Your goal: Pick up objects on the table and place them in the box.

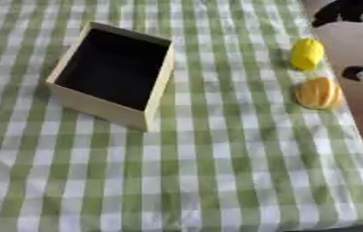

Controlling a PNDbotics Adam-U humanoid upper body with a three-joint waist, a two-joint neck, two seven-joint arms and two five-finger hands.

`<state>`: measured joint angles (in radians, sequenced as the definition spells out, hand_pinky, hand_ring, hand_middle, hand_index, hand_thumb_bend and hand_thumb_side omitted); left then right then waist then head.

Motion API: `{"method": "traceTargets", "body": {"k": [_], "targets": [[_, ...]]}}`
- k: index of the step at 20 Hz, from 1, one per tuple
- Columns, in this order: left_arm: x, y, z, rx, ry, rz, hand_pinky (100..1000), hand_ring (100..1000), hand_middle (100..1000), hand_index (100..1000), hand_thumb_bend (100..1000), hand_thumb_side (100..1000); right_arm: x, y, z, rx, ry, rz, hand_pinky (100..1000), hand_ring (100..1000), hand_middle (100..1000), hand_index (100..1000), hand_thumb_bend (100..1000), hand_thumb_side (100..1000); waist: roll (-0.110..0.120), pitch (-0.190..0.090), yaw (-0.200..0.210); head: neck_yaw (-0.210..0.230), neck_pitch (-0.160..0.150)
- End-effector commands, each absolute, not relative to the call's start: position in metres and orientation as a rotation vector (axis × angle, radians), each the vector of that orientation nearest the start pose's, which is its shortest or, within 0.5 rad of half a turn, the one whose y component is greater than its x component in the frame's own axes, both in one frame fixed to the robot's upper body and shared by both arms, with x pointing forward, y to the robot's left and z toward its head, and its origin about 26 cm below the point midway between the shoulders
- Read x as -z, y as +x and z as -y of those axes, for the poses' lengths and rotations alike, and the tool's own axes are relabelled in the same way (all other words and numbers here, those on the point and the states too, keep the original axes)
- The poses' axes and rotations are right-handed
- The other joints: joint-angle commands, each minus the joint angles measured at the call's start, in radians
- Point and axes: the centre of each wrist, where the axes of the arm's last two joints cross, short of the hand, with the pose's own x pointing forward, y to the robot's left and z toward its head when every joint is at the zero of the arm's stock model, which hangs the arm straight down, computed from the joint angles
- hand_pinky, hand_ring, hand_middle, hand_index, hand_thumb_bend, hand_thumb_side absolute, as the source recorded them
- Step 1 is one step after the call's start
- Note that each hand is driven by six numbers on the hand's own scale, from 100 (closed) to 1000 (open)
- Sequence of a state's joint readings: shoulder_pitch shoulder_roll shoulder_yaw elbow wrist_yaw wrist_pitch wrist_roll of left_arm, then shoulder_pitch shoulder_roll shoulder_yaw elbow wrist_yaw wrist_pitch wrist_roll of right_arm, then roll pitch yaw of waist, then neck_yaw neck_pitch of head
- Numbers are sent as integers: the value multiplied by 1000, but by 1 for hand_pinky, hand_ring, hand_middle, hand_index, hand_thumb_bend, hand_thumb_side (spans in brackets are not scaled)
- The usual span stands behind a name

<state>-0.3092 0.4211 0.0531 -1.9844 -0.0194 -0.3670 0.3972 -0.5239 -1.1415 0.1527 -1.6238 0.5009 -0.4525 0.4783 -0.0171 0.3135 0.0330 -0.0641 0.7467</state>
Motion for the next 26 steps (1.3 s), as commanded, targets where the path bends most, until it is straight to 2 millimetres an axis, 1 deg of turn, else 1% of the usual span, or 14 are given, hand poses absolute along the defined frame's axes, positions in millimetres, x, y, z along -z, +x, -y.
{"method": "traceTargets", "body": {"k": [1,4,7,8,9,11,15,16,21,22,25,26], "targets": [[-222,299,-286,-17,-458,-3494,637,733,734,854,337,556,-320,330,386,2721,1383,-1906,918,960,920,950,413,104,-1,-18,1,-6,-4],[-222,299,-285,-17,-451,-3500,637,736,734,854,336,557,-319,332,382,2733,1345,-1913,917,959,917,950,422,131,-2,-17,2,-9,-3],[-221,299,-285,-18,-447,-3504,636,738,735,853,335,558,-315,336,383,2767,1342,-1908,915,959,899,948,446,200,-2,-16,4,-10,-1],[-221,299,-285,-18,-447,-3505,636,739,735,853,334,558,-313,337,385,2778,1349,-1908,914,958,883,943,414,254,-2,-16,4,-10,0],[-221,299,-285,-17,-447,-3505,636,739,735,853,334,558,-312,338,386,2785,1356,-1909,909,953,845,929,336,373,-1,-16,4,-10,1],[-221,299,-285,-16,-448,-3508,636,739,735,853,333,559,-309,339,389,2789,1391,-1921,899,945,783,907,304,448,-1,-16,2,-9,2],[-221,299,-285,-17,-446,-3510,636,739,735,853,333,559,-303,340,392,2788,1435,-1928,898,943,777,904,296,459,-2,-16,1,-8,3],[-221,299,-285,-16,-447,-3511,636,740,736,853,332,560,-302,340,393,2789,1437,-1933,884,926,725,897,202,562,-2,-15,-1,-7,4],[-219,299,-285,-2,-450,-3519,636,741,736,854,330,561,-281,337,405,2816,1462,-2034,883,925,709,898,185,575,-1,-16,-8,-4,11],[-219,299,-285,-1,-448,-3522,635,741,737,854,328,564,-278,338,406,2820,1467,-2044,884,930,729,907,194,561,0,-16,-8,-5,11],[-218,299,-284,0,-444,-3529,635,741,736,854,328,565,-268,341,410,2843,1475,-2071,885,931,735,907,193,547,3,-16,-6,-8,9],[-217,299,-284,1,-444,-3529,635,741,736,853,327,565,-265,342,411,2852,1474,-2078,886,934,747,908,198,529,3,-15,-6,-8,9]]}}
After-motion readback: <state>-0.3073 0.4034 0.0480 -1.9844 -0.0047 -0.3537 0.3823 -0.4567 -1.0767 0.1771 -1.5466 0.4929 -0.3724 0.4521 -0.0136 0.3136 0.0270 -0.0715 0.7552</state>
